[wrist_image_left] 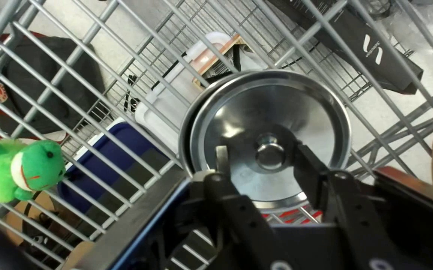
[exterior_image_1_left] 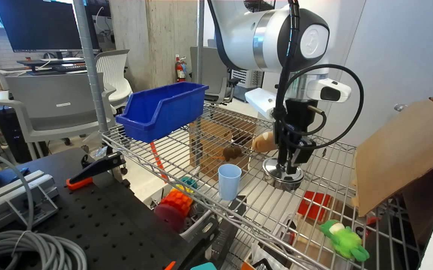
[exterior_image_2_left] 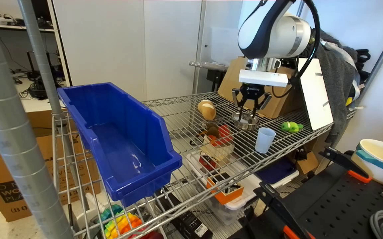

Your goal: Place the silver lid on the silver pot

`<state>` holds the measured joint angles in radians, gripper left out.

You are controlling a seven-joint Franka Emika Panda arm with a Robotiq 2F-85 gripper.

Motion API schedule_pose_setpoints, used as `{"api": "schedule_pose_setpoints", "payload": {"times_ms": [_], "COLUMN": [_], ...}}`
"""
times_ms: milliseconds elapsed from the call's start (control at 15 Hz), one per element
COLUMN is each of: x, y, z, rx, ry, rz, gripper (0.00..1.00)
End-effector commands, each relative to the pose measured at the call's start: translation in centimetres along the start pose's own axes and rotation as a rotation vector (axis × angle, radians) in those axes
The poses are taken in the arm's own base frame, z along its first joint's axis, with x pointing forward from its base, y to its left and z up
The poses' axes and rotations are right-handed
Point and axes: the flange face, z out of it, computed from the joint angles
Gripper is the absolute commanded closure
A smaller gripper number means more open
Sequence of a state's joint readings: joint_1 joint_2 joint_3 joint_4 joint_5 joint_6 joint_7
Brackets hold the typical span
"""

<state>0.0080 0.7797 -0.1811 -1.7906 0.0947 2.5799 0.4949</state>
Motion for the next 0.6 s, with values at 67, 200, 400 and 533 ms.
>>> {"api": "schedule_pose_setpoints", "payload": {"times_ms": [67, 200, 400, 533], "x": [-0.9, -1.8, -3.6, -2.7], "y": [0.0, 0.0, 0.6, -0.3], "z": [-3.5, -5.6, -8.1, -6.7], "rx": [0.073, 0.12, 0.149, 0.12], "ry": [-0.023, -0.027, -0.15, -0.104], "rz": [-0.009, -0.029, -0.075, -0.058], "gripper": [0.13, 0.01, 0.0, 0.0]}}
